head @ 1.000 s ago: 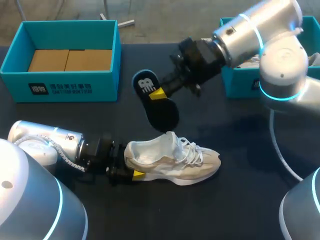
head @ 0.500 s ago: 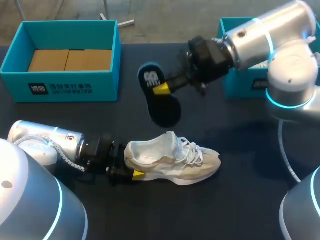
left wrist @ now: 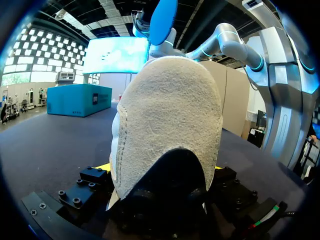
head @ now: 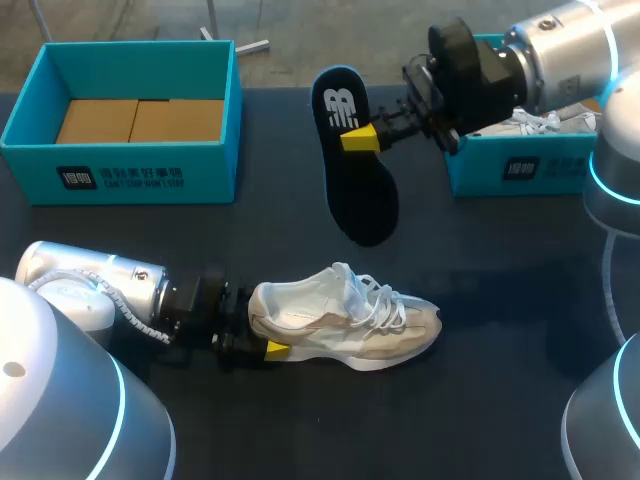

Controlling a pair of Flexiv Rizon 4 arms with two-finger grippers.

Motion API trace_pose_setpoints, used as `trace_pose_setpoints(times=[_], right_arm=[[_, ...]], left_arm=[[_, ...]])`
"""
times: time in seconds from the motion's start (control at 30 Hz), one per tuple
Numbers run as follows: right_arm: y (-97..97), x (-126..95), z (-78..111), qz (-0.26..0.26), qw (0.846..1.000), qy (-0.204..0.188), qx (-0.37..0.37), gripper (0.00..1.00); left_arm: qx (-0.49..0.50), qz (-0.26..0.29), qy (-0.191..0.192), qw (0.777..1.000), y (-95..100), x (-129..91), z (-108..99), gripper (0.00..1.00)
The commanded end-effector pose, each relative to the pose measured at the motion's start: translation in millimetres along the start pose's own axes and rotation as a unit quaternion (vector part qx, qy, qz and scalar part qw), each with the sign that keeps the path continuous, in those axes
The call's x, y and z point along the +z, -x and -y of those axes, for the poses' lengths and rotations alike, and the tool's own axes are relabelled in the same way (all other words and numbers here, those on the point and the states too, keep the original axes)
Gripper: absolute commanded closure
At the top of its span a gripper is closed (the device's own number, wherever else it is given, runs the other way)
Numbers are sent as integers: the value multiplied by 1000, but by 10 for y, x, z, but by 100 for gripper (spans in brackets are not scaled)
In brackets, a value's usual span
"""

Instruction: Take the shoe out of the shoebox, open the shoe tongue, remove and reinsert the insole, then place the shoe into the shoebox

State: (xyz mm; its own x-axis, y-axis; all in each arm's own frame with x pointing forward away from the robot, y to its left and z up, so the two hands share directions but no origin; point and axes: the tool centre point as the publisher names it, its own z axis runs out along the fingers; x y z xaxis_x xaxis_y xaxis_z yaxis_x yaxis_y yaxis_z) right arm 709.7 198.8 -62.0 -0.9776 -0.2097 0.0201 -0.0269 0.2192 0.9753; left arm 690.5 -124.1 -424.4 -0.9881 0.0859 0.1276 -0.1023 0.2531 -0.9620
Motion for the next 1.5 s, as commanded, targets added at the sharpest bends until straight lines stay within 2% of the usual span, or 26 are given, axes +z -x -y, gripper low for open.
trace_pose_setpoints(times=[0.03,0.3,0.43,0.53,0.63,0.7,0.73,0.8,1.33,1.5], right_arm=[[-51,-4,15,9,1000,0,0,100],[-51,-4,15,9,1000,0,0,100],[-149,-183,-312,12,1000,6,11,100],[-324,-285,-541,17,1000,2,15,100],[-486,-328,-643,21,999,-1,33,100],[-586,-346,-648,20,996,-6,82,100],[-634,-356,-636,17,993,5,116,100],[-715,-411,-624,40,988,8,152,100],[-715,-411,-624,40,988,8,152,100],[-807,-457,-705,49,985,45,162,100]], left_arm=[[0,1,1,1000,-6,13,-30,100],[0,1,1,1000,-6,13,-30,100],[0,1,1,1000,-6,13,-30,100],[0,1,1,1000,-6,13,-30,100],[0,1,1,1000,-6,13,-30,100],[0,1,1,1000,-6,13,-30,100],[0,1,1,1000,-6,13,-30,100],[0,1,1,1000,-6,13,-30,100],[0,1,1,1000,-6,13,-30,100],[0,1,1,1000,-6,13,-30,100]])
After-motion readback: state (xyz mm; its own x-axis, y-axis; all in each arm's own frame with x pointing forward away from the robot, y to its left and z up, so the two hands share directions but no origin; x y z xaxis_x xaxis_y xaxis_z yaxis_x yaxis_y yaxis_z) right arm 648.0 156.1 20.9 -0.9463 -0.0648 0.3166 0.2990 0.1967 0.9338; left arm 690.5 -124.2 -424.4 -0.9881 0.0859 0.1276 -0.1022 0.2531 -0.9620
